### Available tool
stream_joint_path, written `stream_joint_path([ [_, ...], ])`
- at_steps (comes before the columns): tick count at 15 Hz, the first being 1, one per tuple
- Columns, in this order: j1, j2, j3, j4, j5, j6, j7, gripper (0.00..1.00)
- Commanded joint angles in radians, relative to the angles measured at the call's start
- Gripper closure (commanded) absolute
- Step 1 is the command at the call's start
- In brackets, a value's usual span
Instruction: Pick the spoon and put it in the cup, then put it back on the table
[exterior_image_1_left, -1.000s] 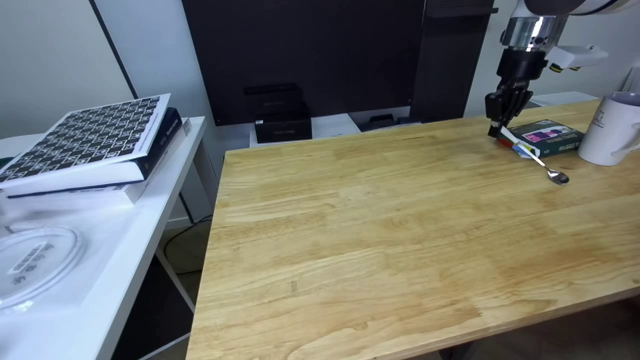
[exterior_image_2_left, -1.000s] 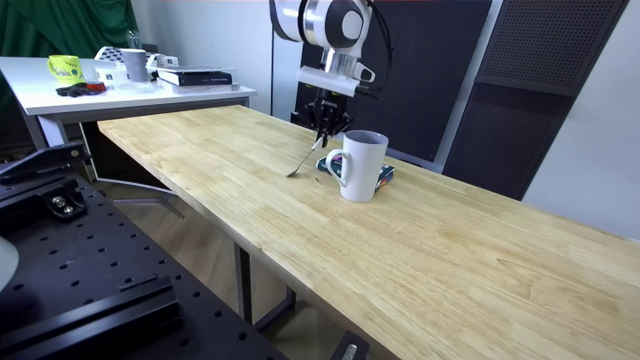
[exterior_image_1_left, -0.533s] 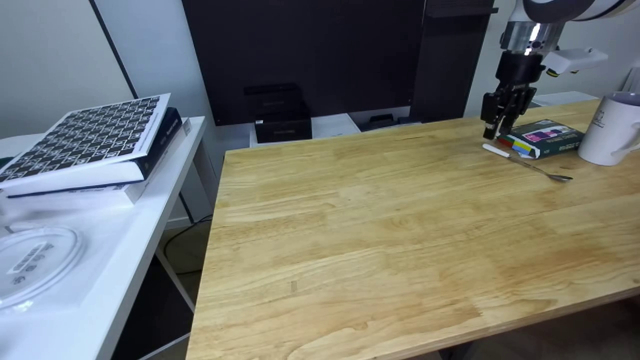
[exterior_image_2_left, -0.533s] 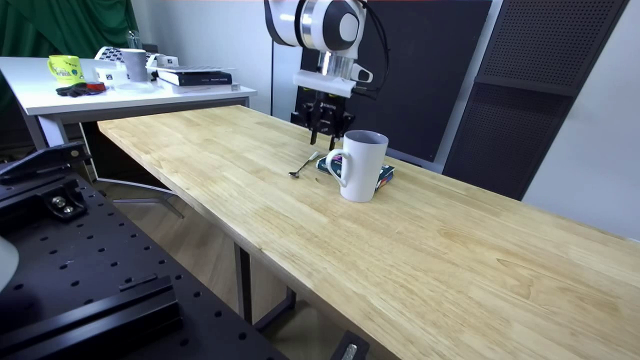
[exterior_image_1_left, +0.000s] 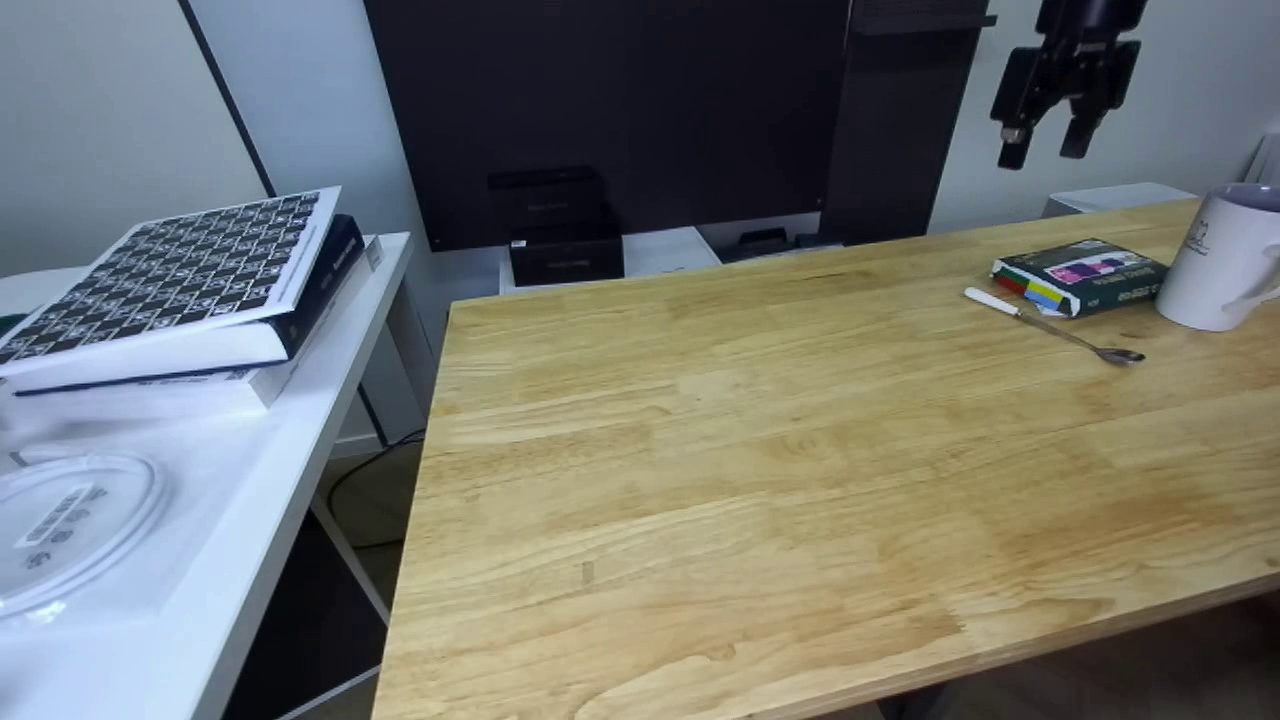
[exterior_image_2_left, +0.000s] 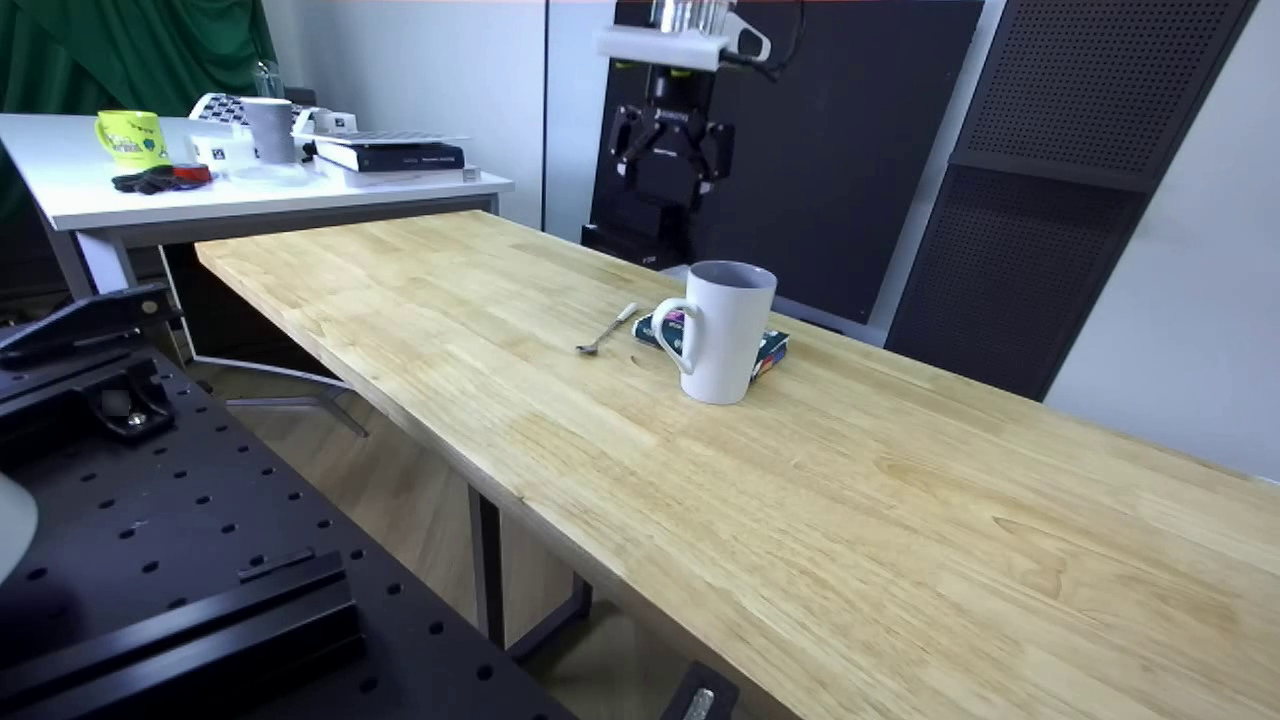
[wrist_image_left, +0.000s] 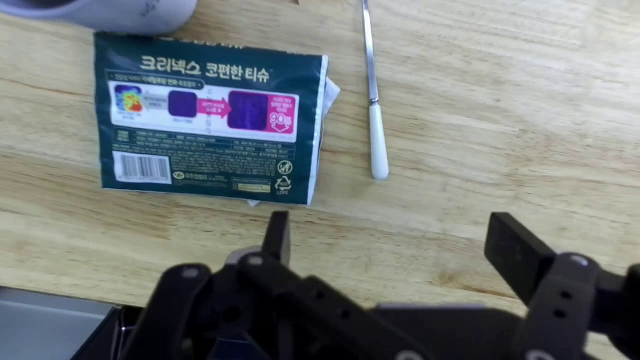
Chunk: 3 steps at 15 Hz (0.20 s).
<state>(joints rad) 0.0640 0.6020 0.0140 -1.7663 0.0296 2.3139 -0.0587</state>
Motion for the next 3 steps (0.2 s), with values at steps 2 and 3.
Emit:
stream_joint_path([
  [2,-0.010,-0.056,0.006,-0.022,-0.011,-0.039,0.019,0.00],
  [3,-0.011,-0.068,0.004,-0.033,-0.012,-0.042,0.022,0.00],
])
